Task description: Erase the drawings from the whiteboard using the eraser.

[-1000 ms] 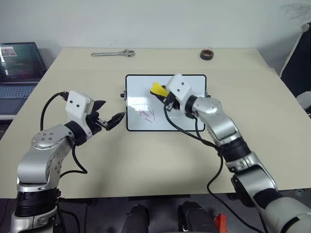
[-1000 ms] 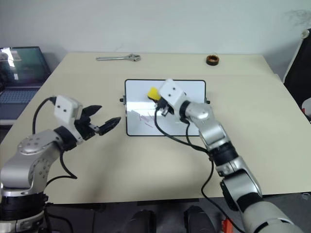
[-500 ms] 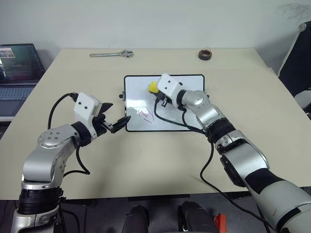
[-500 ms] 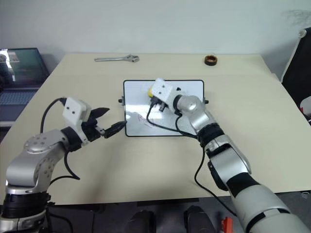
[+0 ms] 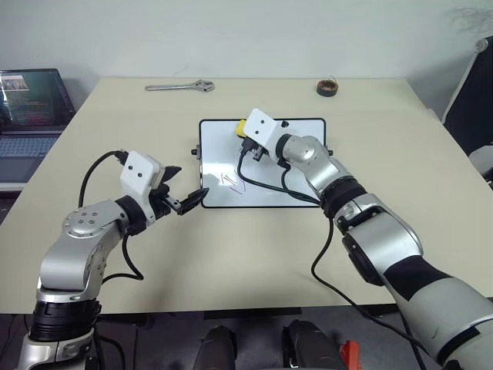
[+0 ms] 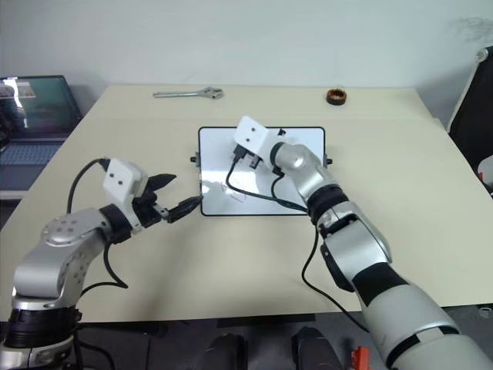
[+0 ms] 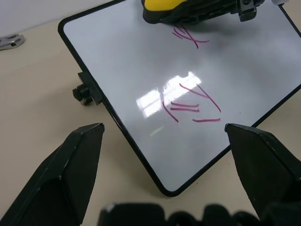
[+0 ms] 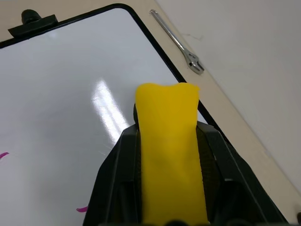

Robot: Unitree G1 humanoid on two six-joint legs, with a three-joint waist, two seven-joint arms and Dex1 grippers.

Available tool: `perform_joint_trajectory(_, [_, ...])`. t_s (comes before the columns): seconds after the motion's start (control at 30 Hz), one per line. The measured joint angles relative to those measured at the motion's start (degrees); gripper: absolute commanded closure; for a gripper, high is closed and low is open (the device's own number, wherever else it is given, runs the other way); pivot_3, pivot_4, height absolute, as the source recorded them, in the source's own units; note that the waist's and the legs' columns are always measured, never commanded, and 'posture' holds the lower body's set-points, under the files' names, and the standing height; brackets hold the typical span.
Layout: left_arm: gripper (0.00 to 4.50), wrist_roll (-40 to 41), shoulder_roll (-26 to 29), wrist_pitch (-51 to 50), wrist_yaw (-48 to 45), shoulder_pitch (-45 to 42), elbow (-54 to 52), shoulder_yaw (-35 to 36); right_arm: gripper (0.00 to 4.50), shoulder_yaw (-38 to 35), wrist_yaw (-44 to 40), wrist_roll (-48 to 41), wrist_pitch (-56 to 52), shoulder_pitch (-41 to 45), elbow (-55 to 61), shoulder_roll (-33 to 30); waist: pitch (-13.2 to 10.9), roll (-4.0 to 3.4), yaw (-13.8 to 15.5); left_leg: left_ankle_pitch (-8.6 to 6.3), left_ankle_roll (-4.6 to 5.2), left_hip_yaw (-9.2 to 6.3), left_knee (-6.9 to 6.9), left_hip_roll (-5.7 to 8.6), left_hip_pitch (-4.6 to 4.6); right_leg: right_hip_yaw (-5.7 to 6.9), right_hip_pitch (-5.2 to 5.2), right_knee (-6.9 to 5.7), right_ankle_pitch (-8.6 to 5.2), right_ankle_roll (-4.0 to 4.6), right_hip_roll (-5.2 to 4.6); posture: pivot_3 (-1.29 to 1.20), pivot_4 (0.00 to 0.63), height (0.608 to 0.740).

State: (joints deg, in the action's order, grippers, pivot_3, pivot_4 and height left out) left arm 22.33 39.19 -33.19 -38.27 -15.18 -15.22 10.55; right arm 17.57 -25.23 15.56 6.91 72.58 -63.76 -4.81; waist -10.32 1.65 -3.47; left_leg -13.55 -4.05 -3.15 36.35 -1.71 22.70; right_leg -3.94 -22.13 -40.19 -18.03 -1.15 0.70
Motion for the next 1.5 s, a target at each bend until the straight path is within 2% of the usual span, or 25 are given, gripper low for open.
perform_joint_trajectory(0.27, [0.0,0.0,0.0,0.1,0.0,1.0,0.0,-0.1,3.33,2.1,-12.2,0.0,2.4,-8.3,8.5,-3.5,0.0,0.0,0.2,-0.01,0.01,-0.12,-0.02,0.03,-0.7,0.06,0.78,0.18,-0.01,-0.01,0.01,0.0,0.15,0.74])
perform_joint_trajectory(0.5, [0.0,-0.2,-0.1,0.6,-0.5,-0.2,0.2,-1.4,3.33,0.9,2.3,1.9,3.2,-4.3,5.3,-5.8,0.0,-0.02,0.4,0.0,0.01,-0.13,-0.03,0.05,-0.69,0.05,0.77,0.19,0.0,0.0,0.01,0.0,0.15,0.74])
perform_joint_trajectory(0.63, [0.0,-0.2,-0.1,0.9,-0.9,-0.6,0.7,-1.5,3.33,2.4,-2.2,3.0,4.4,-4.7,6.7,-8.8,0.0,0.01,0.3,-0.01,0.01,-0.07,-0.22,0.04,-0.7,0.02,0.75,0.29,-0.01,-0.01,0.0,0.0,0.15,0.74])
perform_joint_trajectory(0.87, [0.0,-0.3,-0.2,1.1,-1.1,-1.2,1.5,-2.2,3.33,8.7,-11.3,6.3,9.8,-11.0,15.3,-12.4,0.0,0.04,0.2,0.0,0.01,-0.03,-0.22,0.04,-0.89,-0.02,0.83,0.23,-0.01,-0.01,0.01,0.0,0.15,0.74])
perform_joint_trajectory(1.0, [0.0,-0.3,-0.3,1.1,-1.1,-1.2,1.6,-2.3,3.33,9.3,-9.3,8.0,10.0,-11.2,16.3,-12.4,0.0,0.04,0.1,0.01,0.01,-0.03,-0.22,0.03,-0.9,-0.03,0.83,0.21,-0.01,0.0,0.04,0.0,0.15,0.74])
perform_joint_trajectory(1.17, [0.0,-0.4,-0.3,1.1,-1.1,-1.2,1.6,-2.3,3.33,5.0,0.4,7.0,6.4,-9.6,13.1,-8.7,0.0,0.03,0.1,0.01,0.0,-0.03,-0.21,0.02,-0.81,-0.04,0.76,0.21,0.01,0.03,0.04,0.0,0.15,0.74])
perform_joint_trajectory(1.3, [0.0,-0.4,-0.4,1.1,-1.0,-1.2,1.6,-2.4,3.33,4.6,-4.0,6.1,5.0,-9.6,14.2,-8.9,0.0,0.03,0.2,0.0,0.0,-0.03,-0.24,0.03,-0.8,-0.04,0.77,0.26,0.0,0.02,0.01,0.0,0.15,0.74])
perform_joint_trajectory(1.43, [0.0,-0.4,-0.5,1.0,-0.9,-1.0,1.5,-2.4,3.33,7.0,-12.4,5.9,4.6,-13.4,19.5,-10.2,0.0,0.04,0.2,0.0,0.01,-0.04,-0.26,0.03,-0.83,-0.03,0.79,0.27,0.0,0.01,0.02,0.0,0.15,0.74])
perform_joint_trajectory(1.5, [0.0,-0.4,-0.5,1.0,-0.9,-0.9,1.5,-2.4,3.33,8.2,-13.9,6.2,4.6,-14.3,21.0,-11.0,0.0,0.03,0.2,0.0,0.01,-0.05,-0.25,0.02,-0.86,-0.02,0.8,0.25,0.0,0.01,0.02,0.0,0.15,0.74])
